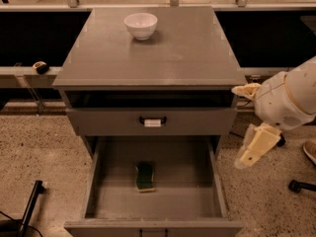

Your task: Pick sponge from middle drawer and place on counter

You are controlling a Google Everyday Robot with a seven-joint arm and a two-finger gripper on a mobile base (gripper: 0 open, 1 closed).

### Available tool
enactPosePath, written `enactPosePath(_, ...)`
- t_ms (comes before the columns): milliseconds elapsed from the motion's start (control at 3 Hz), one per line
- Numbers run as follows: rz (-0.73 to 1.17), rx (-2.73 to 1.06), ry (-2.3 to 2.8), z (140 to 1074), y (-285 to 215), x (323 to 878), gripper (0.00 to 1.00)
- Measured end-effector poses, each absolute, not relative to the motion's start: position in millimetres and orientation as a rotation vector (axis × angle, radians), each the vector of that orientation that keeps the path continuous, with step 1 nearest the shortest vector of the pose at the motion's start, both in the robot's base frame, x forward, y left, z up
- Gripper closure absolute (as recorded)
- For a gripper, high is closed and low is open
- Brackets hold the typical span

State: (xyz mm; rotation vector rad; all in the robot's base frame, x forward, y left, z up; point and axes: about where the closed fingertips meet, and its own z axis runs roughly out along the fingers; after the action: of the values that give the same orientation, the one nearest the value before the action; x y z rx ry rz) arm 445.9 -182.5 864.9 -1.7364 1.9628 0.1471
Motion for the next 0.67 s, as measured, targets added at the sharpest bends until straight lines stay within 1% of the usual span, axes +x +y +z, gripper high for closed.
enactPosePath(333,0.371,-1.712,1.863,795.9,-130.6,449.0,0.00)
enactPosePath(667,0.470,-1.716,1.682,744.0,-73.6,448.4,0.00)
